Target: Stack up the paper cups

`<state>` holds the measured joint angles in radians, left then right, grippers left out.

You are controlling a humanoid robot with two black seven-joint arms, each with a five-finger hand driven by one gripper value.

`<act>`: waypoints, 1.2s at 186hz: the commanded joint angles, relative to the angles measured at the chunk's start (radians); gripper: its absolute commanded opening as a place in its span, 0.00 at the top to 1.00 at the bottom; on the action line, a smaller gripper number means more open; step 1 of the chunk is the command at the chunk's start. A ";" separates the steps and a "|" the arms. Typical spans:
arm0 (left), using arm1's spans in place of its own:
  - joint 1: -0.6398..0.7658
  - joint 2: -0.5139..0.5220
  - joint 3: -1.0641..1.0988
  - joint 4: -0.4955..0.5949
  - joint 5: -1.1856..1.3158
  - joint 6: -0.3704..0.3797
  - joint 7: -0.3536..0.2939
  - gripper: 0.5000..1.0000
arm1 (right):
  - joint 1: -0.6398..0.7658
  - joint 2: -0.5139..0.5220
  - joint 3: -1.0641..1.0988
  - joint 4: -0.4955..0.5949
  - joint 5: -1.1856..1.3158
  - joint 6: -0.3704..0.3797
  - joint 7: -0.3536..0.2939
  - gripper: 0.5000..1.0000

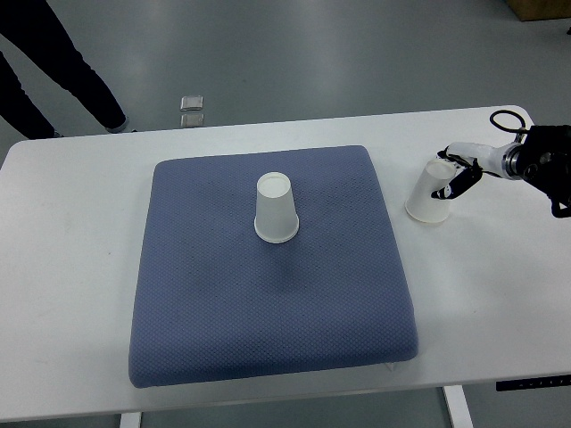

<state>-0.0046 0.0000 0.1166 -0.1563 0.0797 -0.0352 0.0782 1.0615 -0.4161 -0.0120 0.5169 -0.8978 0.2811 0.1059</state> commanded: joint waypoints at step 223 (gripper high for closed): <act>0.000 0.000 0.000 0.000 0.000 0.000 0.000 0.00 | 0.460 0.192 -0.125 0.333 0.004 0.145 0.074 0.77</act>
<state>-0.0046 0.0000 0.1166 -0.1563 0.0798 -0.0352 0.0782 1.5194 -0.2404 -0.1288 0.8500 -0.8740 0.4270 0.1805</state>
